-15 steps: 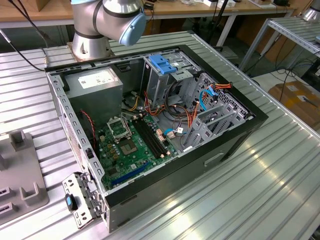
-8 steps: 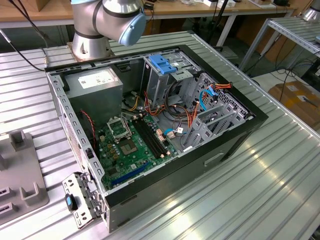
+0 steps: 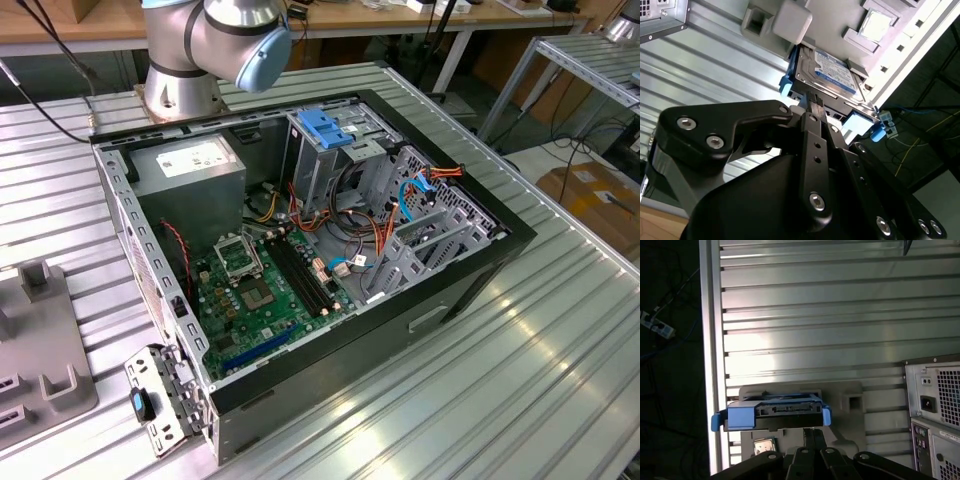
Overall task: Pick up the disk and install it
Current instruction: 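Reach for the disk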
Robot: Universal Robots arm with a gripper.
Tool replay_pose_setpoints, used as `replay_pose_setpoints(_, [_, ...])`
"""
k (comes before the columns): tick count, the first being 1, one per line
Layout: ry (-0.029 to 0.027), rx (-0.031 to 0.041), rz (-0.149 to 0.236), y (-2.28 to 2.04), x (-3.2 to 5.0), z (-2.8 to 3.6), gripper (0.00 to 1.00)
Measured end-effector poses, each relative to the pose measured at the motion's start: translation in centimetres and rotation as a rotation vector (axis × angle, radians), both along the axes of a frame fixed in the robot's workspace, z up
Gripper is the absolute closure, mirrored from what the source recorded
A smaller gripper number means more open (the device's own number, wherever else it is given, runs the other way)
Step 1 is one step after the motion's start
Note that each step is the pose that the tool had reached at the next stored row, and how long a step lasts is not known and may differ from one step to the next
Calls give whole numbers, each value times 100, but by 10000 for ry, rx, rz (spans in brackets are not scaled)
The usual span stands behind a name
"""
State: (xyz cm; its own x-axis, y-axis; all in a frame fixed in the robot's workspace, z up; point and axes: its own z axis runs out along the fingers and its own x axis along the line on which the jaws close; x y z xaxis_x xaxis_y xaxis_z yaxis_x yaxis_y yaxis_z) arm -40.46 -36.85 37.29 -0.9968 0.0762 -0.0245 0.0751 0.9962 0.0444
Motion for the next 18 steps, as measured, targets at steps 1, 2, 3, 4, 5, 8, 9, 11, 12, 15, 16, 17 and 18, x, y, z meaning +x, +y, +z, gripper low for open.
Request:
replay_pose_setpoints(1, [0, 0, 0, 0, -2, 0, 89])
replay_pose_setpoints(2, [0, 0, 0, 0, -7, 0, 89])
replay_pose_setpoints(3, [1, -1, 0, 0, -9, 0, 89])
replay_pose_setpoints(4, [0, 0, 0, 0, -9, 0, 89])
replay_pose_setpoints(5, [1, 0, 0, 0, -10, 0, 89])
replay_pose_setpoints(8, [1, 0, 0, 0, -10, 0, 89])
replay_pose_setpoints(9, [0, 0, 0, 0, -10, 0, 89])
replay_pose_setpoints(11, [1, 0, 0, 0, -10, 0, 89])
replay_pose_setpoints(12, [-1, 0, 0, 0, -11, -1, 89])
replay_pose_setpoints(15, [-1, 0, 0, 6, -40, -6, 89])
replay_pose_setpoints(16, [0, 0, -1, 10, -53, -7, 89])
replay_pose_setpoints(17, [0, -1, -1, 14, -70, -7, 89])
replay_pose_setpoints(18, [1, -1, 0, 18, -88, -9, 89])
